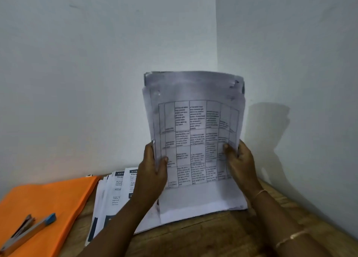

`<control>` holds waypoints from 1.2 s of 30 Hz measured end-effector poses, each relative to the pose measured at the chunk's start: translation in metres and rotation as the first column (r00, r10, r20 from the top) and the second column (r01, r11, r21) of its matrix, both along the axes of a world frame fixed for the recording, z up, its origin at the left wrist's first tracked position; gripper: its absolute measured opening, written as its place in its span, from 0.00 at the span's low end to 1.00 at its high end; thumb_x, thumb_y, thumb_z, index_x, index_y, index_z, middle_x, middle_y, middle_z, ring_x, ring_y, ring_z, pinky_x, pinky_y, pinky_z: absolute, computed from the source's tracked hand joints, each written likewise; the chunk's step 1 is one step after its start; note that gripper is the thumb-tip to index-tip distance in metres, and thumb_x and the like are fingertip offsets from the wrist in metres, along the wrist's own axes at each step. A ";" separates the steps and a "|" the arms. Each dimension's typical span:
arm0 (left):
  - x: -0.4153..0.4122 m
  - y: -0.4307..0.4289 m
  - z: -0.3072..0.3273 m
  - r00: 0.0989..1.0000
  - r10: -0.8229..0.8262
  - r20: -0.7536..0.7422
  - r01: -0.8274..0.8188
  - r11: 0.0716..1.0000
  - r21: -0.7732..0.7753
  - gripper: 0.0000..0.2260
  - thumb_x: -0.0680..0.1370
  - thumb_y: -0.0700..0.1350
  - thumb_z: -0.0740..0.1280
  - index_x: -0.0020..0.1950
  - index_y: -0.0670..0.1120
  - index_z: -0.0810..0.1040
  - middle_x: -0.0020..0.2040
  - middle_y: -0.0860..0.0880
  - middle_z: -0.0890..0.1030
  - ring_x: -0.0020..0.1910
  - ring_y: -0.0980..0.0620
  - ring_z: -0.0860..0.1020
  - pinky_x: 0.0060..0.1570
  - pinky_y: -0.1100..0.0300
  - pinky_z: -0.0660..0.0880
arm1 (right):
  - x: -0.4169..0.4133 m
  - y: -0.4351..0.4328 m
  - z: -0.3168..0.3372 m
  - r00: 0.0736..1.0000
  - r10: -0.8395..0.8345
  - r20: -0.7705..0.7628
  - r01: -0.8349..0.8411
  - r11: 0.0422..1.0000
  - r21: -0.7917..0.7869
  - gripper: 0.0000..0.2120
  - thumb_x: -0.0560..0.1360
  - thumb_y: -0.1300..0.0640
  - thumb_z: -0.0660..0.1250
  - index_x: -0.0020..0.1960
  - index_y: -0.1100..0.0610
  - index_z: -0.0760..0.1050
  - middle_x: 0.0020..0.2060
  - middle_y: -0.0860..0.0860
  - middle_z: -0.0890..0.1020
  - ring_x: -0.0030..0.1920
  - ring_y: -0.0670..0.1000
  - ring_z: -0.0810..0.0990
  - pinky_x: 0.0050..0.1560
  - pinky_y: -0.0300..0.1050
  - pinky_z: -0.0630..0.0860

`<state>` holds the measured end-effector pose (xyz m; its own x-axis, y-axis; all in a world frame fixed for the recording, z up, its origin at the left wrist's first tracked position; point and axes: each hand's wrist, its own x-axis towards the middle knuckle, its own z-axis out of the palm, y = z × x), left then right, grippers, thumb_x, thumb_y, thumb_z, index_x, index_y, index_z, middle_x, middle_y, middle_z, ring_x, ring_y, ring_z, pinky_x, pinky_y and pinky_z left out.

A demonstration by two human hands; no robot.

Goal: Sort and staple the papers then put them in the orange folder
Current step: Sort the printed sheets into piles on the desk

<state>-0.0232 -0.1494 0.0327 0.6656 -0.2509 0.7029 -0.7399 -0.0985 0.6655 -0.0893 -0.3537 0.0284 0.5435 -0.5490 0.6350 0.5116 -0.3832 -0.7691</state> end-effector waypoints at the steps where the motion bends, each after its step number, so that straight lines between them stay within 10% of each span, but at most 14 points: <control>1: 0.000 -0.001 -0.001 1.000 0.002 0.007 -0.002 1.000 0.019 0.13 0.79 0.39 0.61 0.60 0.51 0.62 0.51 0.65 0.72 0.44 0.67 0.75 0.35 0.77 0.73 | 0.001 -0.001 -0.001 1.000 0.000 -0.007 0.000 1.000 0.003 0.10 0.79 0.62 0.60 0.59 0.55 0.71 0.49 0.43 0.79 0.46 0.34 0.79 0.44 0.25 0.74; 5: 0.001 -0.006 -0.021 0.999 0.004 -0.044 0.005 0.980 0.200 0.23 0.79 0.40 0.62 0.71 0.48 0.56 0.59 0.59 0.68 0.53 0.61 0.72 0.40 0.79 0.71 | 0.004 -0.007 -0.010 0.980 0.023 -0.200 -0.023 1.000 0.002 0.13 0.80 0.62 0.60 0.64 0.57 0.71 0.55 0.49 0.78 0.55 0.50 0.78 0.49 0.31 0.74; 13: 0.003 -0.005 -0.001 0.983 0.095 -0.156 -0.101 0.994 -0.029 0.14 0.77 0.42 0.66 0.61 0.46 0.69 0.52 0.57 0.74 0.49 0.59 0.73 0.37 0.78 0.70 | -0.001 -0.006 0.002 0.972 -0.233 -0.033 0.220 0.951 -0.217 0.07 0.78 0.64 0.62 0.55 0.62 0.76 0.46 0.48 0.79 0.44 0.40 0.78 0.41 0.22 0.68; 18: 0.013 -0.005 -0.020 0.832 0.097 -0.546 -0.024 0.990 0.139 0.17 0.77 0.44 0.68 0.64 0.44 0.71 0.59 0.50 0.77 0.53 0.51 0.77 0.47 0.60 0.75 | 0.004 -0.015 -0.008 0.807 -0.304 -0.506 0.194 0.946 -0.260 0.05 0.76 0.62 0.61 0.46 0.59 0.76 0.40 0.53 0.79 0.42 0.54 0.76 0.40 0.44 0.70; 25: 0.018 0.006 -0.033 0.844 0.366 -0.392 -0.115 0.837 0.535 0.24 0.76 0.46 0.68 0.70 0.42 0.67 0.68 0.44 0.72 0.63 0.47 0.72 0.58 0.59 0.69 | 0.005 -0.019 -0.027 0.633 -0.308 -0.710 0.137 0.948 -0.289 0.07 0.74 0.63 0.60 0.38 0.57 0.74 0.43 0.56 0.80 0.41 0.57 0.77 0.41 0.42 0.70; 29: 0.018 0.004 -0.034 0.830 0.339 -0.443 -0.065 0.847 0.527 0.24 0.77 0.47 0.67 0.70 0.41 0.66 0.68 0.45 0.72 0.63 0.47 0.73 0.54 0.62 0.70 | 0.011 -0.014 -0.031 0.644 -0.322 -0.694 0.155 0.943 -0.294 0.15 0.73 0.59 0.63 0.58 0.54 0.76 0.52 0.55 0.81 0.44 0.55 0.77 0.44 0.41 0.70; 32: 0.016 0.002 -0.034 0.814 0.319 -0.486 -0.088 0.894 0.439 0.26 0.77 0.49 0.67 0.71 0.41 0.65 0.68 0.44 0.71 0.65 0.46 0.71 0.57 0.59 0.70 | 0.020 -0.016 -0.040 0.588 -0.338 -0.735 0.145 0.938 -0.316 0.24 0.63 0.51 0.61 0.58 0.54 0.76 0.52 0.53 0.81 0.49 0.58 0.80 0.51 0.49 0.78; 36: 0.014 0.001 -0.030 0.715 0.257 -0.650 -0.071 0.952 0.298 0.27 0.75 0.47 0.69 0.70 0.40 0.65 0.67 0.44 0.72 0.63 0.44 0.73 0.50 0.60 0.68 | 0.020 -0.003 -0.038 0.579 -0.284 -0.764 0.051 0.948 -0.314 0.11 0.72 0.56 0.60 0.53 0.55 0.74 0.51 0.54 0.80 0.51 0.58 0.78 0.54 0.51 0.76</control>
